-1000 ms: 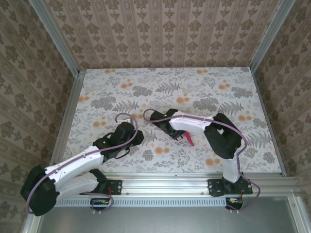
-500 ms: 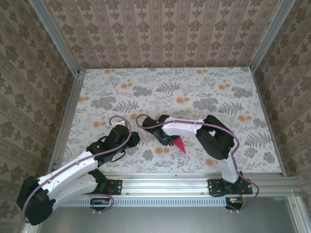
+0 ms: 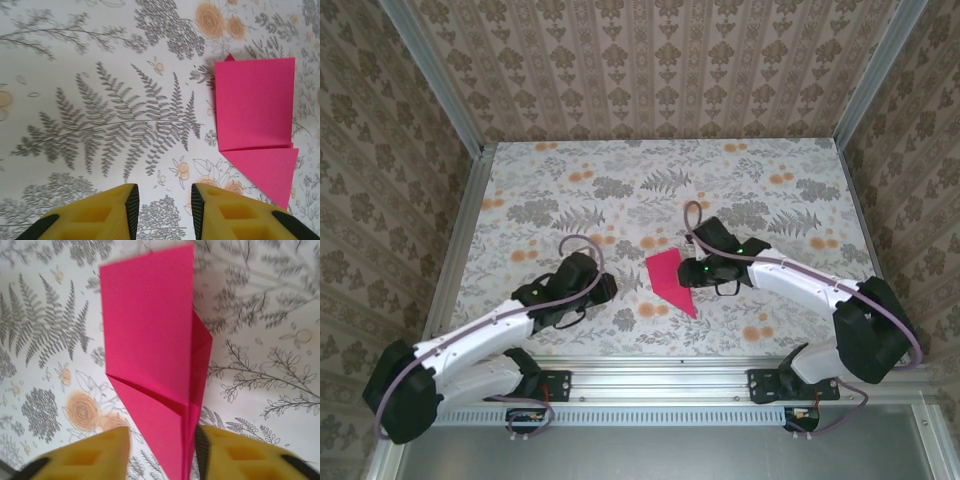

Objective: Fold a paper plane with a square sheet of paper (pick it up from the middle)

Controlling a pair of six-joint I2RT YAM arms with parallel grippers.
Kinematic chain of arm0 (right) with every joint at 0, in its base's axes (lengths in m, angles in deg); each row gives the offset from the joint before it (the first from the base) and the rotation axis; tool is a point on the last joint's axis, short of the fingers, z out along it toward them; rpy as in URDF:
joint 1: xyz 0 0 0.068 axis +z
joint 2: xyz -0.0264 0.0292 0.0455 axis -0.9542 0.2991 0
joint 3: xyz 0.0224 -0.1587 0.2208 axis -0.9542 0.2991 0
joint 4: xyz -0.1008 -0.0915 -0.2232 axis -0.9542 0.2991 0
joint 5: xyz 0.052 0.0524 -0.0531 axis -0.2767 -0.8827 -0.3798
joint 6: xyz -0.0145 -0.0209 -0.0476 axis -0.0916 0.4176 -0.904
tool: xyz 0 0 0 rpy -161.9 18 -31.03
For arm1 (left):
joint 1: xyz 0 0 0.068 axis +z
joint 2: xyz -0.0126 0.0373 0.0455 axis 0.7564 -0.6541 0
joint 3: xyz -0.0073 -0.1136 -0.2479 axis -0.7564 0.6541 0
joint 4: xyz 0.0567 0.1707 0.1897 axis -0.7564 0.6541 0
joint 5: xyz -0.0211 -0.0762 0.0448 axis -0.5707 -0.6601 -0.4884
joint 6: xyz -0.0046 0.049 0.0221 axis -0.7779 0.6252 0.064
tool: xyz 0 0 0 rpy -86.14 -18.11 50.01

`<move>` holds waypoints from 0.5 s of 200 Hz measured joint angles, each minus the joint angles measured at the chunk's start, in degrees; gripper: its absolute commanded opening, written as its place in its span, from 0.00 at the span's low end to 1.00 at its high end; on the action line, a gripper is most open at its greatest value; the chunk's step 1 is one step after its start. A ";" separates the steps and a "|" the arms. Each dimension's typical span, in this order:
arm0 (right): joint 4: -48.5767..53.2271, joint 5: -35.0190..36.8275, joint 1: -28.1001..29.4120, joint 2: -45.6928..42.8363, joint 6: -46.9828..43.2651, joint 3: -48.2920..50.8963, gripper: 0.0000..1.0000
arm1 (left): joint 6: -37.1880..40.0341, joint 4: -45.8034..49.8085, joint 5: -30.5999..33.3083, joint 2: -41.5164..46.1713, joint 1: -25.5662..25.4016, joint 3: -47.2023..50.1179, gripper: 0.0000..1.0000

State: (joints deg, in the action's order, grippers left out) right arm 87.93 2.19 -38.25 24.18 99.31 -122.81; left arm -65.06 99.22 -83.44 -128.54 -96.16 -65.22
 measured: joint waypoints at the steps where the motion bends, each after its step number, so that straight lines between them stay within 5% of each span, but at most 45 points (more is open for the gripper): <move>1: -0.17 -0.28 -0.13 0.00 0.15 0.24 0.25 | 0.04 0.00 0.00 -0.39 -0.15 -0.22 0.35; 43: -9.11 -13.44 -2.91 0.94 2.73 7.58 0.15 | 0.76 -1.33 -0.39 -12.07 -5.49 -8.33 0.31; 100: -17.20 -20.83 -7.76 5.77 3.26 8.92 0.10 | 0.66 -3.15 -0.70 -18.53 -7.87 -10.80 0.30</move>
State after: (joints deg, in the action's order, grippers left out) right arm 70.73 -18.64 -46.01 29.95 102.57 -113.90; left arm -64.41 96.08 -84.14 -147.07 -104.02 -76.01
